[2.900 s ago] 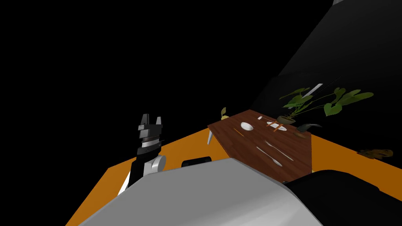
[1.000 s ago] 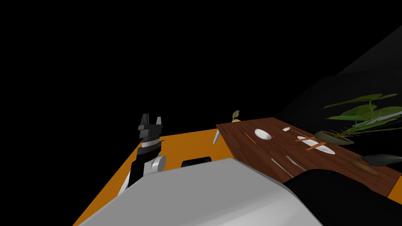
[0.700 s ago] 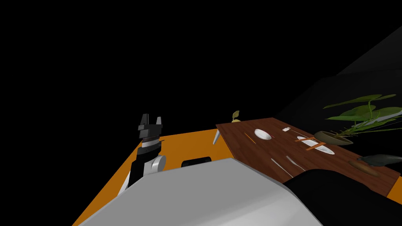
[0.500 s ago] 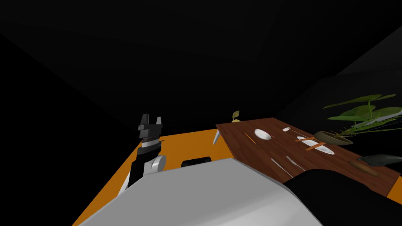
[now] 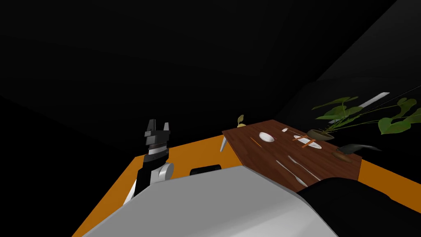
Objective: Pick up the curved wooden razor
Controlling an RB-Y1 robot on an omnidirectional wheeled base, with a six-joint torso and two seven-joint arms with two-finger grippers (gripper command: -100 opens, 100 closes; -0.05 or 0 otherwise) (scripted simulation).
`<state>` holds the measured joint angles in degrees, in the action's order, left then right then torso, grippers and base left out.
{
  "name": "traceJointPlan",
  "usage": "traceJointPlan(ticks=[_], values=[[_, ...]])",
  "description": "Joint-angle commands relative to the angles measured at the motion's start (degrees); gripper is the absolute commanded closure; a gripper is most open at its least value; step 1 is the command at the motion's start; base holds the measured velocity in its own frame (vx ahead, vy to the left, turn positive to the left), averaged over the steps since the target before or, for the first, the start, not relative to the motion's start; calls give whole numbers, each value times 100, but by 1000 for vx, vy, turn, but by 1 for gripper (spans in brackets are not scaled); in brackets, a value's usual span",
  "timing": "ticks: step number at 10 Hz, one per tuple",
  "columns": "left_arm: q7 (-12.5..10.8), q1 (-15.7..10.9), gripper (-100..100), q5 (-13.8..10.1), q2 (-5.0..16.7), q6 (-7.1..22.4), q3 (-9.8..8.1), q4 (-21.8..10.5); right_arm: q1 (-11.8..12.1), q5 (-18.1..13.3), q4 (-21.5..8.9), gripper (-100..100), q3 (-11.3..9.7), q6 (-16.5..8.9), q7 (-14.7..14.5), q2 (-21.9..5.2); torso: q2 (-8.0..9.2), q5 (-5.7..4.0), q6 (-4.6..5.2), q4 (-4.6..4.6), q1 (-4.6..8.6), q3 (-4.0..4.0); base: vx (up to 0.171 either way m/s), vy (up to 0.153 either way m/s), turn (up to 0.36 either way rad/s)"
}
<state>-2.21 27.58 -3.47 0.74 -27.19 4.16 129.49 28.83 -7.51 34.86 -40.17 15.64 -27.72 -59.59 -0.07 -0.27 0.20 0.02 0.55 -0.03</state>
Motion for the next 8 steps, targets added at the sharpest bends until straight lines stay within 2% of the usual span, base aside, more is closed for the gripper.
traceJointPlan(ticks=[1,2,3,4,5,6,7,8], values=[[0,0,0,0,0,0,0,0,-101,-49,-165,100,-44,86,27,39,0,0,0,0,0,0,-7,-9,37],[0,0,0,0,0,0,0,0,-316,-318,-310,100,53,249,9,33,18,0,6,2,3,10,44,-19,-313],[0,2,0,0,0,0,-1,0,-316,-440,-310,100,53,249,9,33,12,-2,18,0,6,6,79,-5,-253],[0,1,0,0,0,0,-1,0,-531,-635,-456,100,149,413,-10,26,5,0,16,-3,2,2,136,-6,-385],[0,2,0,0,0,0,-1,0,-531,-814,-456,100,149,413,-10,26,-15,1,17,-6,1,-9,109,2,-229],[0,1,0,0,0,0,0,0,-745,-999,-602,100,246,576,-29,19,-13,0,8,-5,-1,-8,114,10,-363],[0,2,0,0,0,0,-1,0,-745,-1191,-602,100,246,576,-29,19,-16,2,14,-6,-4,-10,89,23,-231],[0,1,0,0,0,0,0,0,-960,-1362,-748,100,342,739,-47,13,-7,3,11,-5,-9,-6,94,20,-378]])
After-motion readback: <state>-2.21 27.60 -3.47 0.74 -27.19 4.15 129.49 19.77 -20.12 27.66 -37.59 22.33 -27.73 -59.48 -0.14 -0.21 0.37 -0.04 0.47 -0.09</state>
